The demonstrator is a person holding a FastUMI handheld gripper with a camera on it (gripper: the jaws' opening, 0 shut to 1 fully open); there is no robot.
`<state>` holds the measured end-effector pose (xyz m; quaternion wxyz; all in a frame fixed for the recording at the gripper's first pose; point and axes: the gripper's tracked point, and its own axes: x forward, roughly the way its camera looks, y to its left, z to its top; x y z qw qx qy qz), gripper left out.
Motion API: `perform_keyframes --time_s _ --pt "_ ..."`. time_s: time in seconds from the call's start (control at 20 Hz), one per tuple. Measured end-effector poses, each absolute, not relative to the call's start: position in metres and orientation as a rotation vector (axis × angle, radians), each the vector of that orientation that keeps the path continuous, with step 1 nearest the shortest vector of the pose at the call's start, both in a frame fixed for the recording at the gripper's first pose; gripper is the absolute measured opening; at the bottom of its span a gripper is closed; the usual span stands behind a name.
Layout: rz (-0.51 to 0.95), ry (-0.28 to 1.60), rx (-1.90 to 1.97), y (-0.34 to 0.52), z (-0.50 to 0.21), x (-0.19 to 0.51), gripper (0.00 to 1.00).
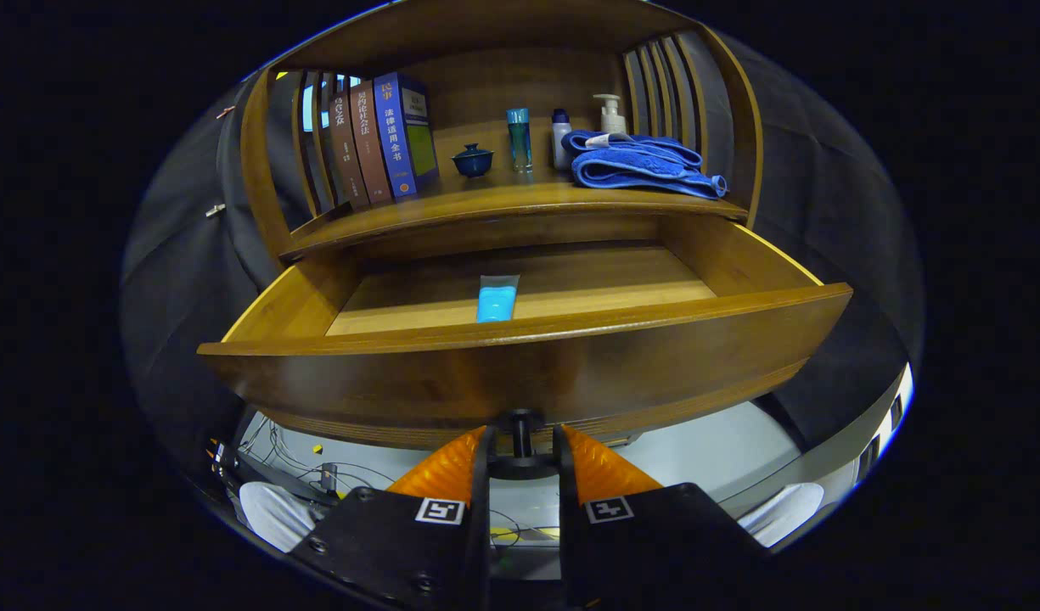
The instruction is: Pull open the drawer, take out the items inside it, and place them on the countertop above the cabinet.
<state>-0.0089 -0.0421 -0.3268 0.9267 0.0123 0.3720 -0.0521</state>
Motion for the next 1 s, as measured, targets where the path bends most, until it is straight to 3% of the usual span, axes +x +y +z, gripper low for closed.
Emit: perform_keyframes --time_s 0.65,0.95,1.0 --pt "-0.131 0.823 -0.007 -0.044 -0.336 -0.041 0.37" --pt "-0.220 0.710 -0.045 -0.052 -0.278 -0.059 1.00" --pt "-0.225 0.700 -0.038 -0.052 -0.271 -0.058 0.98"
